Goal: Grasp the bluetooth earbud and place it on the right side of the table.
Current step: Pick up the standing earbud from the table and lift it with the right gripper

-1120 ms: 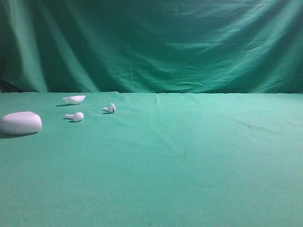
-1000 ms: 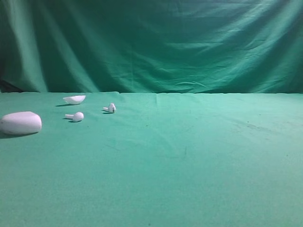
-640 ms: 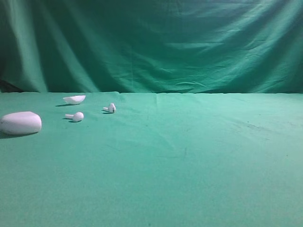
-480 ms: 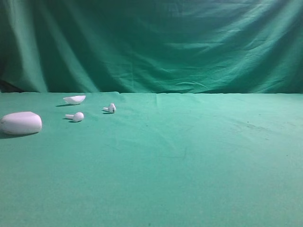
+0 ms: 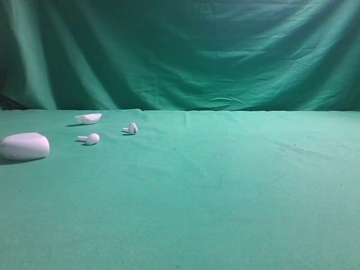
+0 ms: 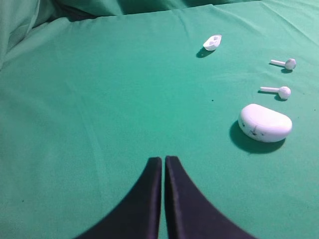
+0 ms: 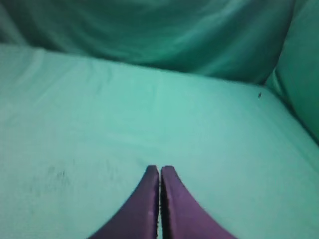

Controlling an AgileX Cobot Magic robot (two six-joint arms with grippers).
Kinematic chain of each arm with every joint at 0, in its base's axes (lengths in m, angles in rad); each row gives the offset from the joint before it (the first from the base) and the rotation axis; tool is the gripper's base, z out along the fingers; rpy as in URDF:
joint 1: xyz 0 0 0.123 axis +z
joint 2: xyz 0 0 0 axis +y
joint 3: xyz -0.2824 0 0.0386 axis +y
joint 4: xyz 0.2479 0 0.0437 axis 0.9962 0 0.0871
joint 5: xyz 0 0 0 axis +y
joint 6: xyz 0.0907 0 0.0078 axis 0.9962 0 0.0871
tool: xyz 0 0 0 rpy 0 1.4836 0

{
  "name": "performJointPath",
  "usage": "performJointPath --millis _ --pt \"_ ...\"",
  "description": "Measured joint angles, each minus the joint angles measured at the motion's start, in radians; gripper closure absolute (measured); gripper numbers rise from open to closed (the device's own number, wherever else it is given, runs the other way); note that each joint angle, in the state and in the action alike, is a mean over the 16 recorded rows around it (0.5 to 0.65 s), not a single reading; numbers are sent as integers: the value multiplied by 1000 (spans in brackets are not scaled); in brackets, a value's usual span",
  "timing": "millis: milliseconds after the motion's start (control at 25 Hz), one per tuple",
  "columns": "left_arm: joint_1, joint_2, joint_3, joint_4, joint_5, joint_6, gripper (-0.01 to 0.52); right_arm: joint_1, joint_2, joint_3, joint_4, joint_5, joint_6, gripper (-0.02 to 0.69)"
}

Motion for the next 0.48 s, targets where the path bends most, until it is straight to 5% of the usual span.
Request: performJointPath --millis 240,480 --pt "0 0 0 0 0 0 514 0 22 -27 29 -164 -16 665" --pt "0 0 0 0 0 0 514 -1 161 -139 67 -67 -12 665"
